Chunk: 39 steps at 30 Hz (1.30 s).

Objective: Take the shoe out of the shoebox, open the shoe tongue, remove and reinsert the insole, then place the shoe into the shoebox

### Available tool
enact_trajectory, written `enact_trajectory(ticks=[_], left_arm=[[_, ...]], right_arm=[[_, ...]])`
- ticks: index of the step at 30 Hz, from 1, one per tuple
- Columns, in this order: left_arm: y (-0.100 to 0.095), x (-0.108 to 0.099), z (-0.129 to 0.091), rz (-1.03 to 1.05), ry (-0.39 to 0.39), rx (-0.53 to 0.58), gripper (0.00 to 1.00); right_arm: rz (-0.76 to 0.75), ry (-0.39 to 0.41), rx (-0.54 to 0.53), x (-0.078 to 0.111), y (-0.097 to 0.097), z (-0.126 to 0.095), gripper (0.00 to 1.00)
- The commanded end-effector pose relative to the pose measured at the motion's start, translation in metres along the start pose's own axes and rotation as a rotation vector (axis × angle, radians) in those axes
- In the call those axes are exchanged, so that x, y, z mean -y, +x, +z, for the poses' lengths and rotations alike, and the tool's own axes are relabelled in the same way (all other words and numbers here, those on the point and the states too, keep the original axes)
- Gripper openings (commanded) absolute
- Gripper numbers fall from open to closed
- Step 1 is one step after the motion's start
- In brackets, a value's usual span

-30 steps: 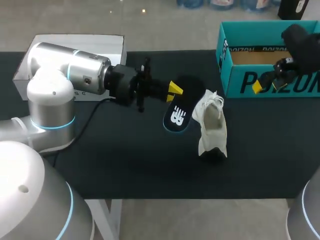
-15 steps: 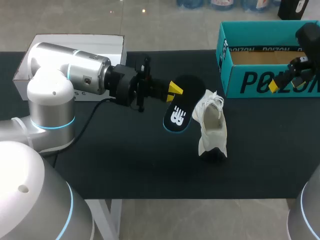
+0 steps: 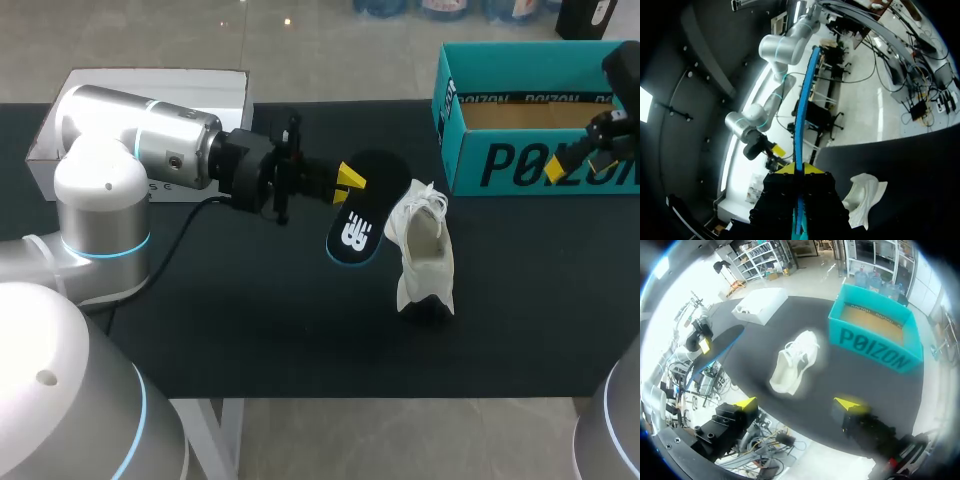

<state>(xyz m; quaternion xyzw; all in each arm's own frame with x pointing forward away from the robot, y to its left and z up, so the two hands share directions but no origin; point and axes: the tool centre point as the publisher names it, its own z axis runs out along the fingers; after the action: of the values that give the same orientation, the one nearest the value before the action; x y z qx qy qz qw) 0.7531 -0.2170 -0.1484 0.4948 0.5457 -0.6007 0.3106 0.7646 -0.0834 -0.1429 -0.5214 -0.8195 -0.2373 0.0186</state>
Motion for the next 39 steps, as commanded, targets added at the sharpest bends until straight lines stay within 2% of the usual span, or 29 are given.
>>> enact_trajectory(ticks=[1,6,10,17,21,31,39], left_arm=[[0.020,-0.002,0.013,-0.068,0.019,-0.011,0.00],[0.049,0.001,0.024,-0.164,0.040,-0.043,0.00],[0.063,0.002,0.033,-0.207,0.062,-0.066,0.00],[0.074,-0.001,0.051,-0.268,0.080,-0.111,0.00],[0.080,-0.005,0.058,-0.277,0.105,-0.093,0.00],[0.102,-0.028,0.081,-0.330,0.117,-0.123,0.00],[0.106,-0.048,0.084,-0.342,0.099,-0.139,0.00]], right_arm=[[0.001,0.002,0.001,0.000,0.000,0.000,1.00],[0.001,0.002,0.001,0.000,0.000,0.000,1.00],[0.001,0.002,0.001,0.000,0.000,0.000,1.00],[0.001,0.002,0.001,0.000,0.000,0.000,1.00],[0.001,0.002,0.001,0.000,0.000,0.000,1.00],[0.001,0.002,0.001,0.000,0.000,0.000,1.00],[0.001,0.002,0.001,0.000,0.000,0.000,1.00]])
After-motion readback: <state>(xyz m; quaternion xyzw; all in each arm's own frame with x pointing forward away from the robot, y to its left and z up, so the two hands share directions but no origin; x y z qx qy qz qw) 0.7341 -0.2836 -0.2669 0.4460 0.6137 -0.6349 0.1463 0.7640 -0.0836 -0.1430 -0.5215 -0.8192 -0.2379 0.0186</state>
